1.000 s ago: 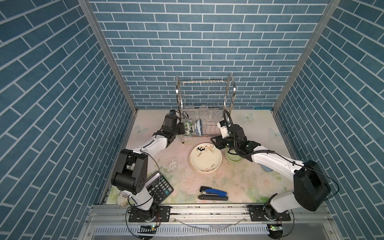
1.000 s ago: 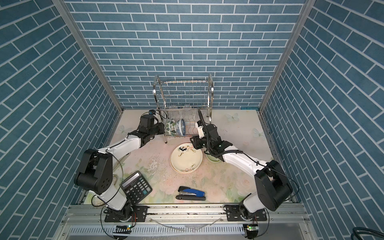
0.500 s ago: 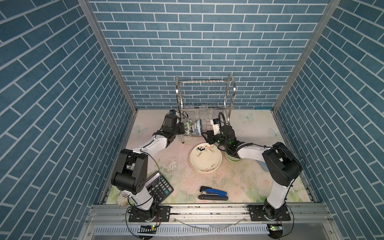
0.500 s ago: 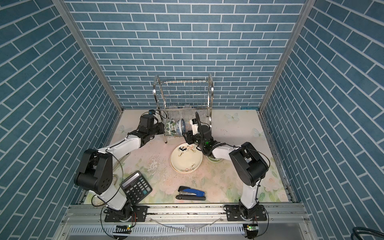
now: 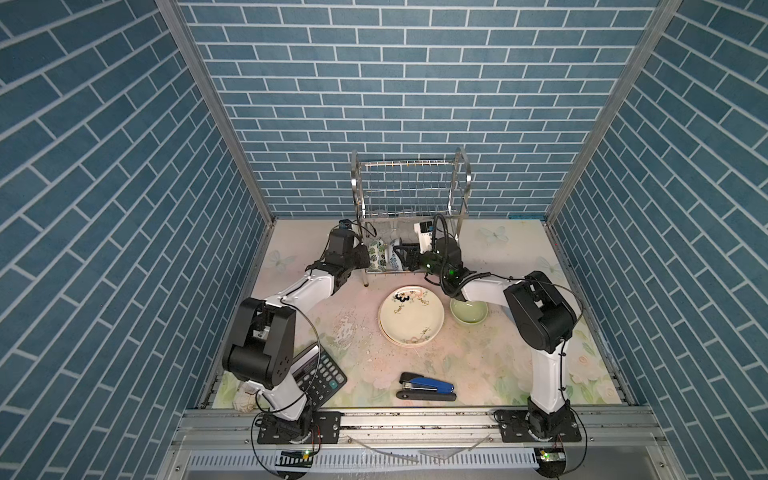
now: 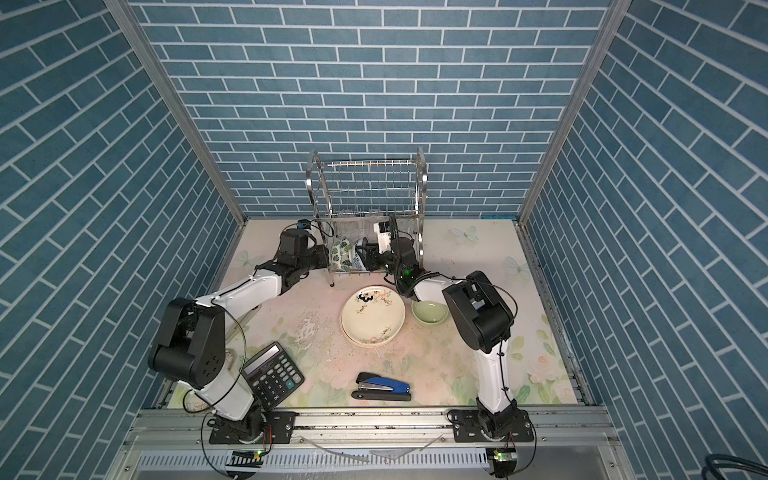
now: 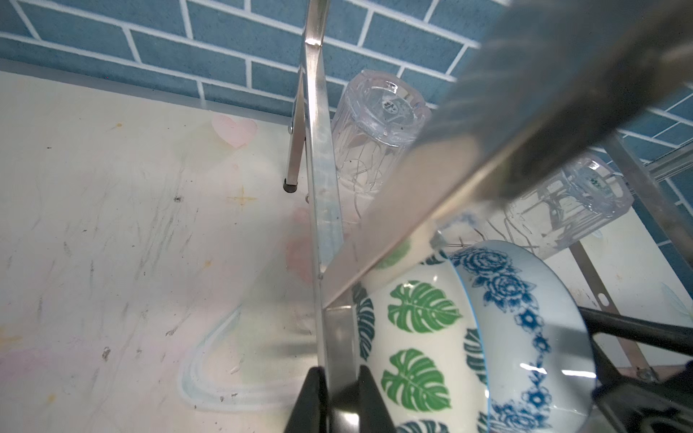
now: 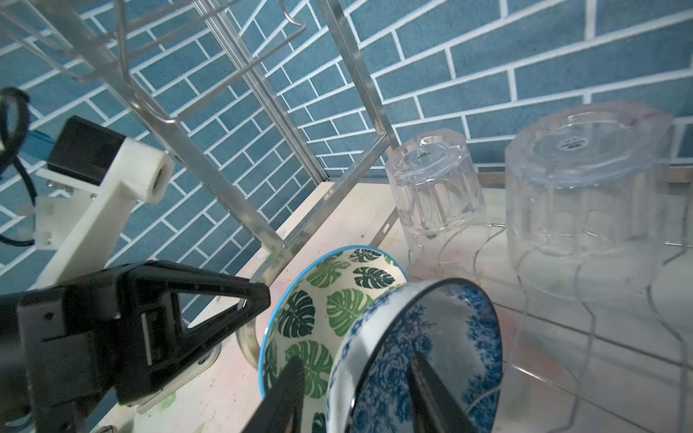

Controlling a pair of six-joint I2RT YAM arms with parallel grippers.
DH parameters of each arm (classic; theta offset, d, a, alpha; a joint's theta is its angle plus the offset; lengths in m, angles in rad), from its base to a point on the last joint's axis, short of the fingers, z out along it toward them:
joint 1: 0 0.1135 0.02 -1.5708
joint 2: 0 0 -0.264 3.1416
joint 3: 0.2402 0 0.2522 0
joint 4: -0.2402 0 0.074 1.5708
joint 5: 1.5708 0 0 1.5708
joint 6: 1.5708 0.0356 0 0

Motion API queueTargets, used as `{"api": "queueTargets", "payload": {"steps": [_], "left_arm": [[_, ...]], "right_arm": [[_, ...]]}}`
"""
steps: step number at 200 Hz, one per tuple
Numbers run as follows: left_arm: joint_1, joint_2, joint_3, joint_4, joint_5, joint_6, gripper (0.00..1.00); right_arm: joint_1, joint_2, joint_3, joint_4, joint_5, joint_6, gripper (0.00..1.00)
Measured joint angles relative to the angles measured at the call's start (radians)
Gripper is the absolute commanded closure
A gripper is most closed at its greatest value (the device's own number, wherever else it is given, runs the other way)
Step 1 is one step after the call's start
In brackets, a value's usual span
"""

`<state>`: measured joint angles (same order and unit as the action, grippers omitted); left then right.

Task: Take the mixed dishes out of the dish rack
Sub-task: 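Raise the right gripper back to the blue floral bowl in the rack, then close the right gripper on the blue floral bowl rim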

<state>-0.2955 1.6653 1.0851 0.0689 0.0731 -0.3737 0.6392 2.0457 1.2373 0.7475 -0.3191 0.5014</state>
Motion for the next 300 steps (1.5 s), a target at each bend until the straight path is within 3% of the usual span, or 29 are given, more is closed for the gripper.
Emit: {"api": "queueTargets", "payload": {"steps": [177,235,300], "left_arm": [[0.0,0.002,0.01,-0.019,0.003,0.0,0.97],[0.0,0.002,0.01,-0.019,0.003,0.0,0.97],[0.0,0.002,0.01,-0.019,0.002,0.0,0.97]], "right_arm": [[0.014,0.11,0.097,-0.022,-0.026,0.112,0.64],[0.025,0.113,0.097,-0.029,-0.026,0.14,0.74],[0.032,0.113,0.097,-0.006,-0.032,0.185,0.96]]}}
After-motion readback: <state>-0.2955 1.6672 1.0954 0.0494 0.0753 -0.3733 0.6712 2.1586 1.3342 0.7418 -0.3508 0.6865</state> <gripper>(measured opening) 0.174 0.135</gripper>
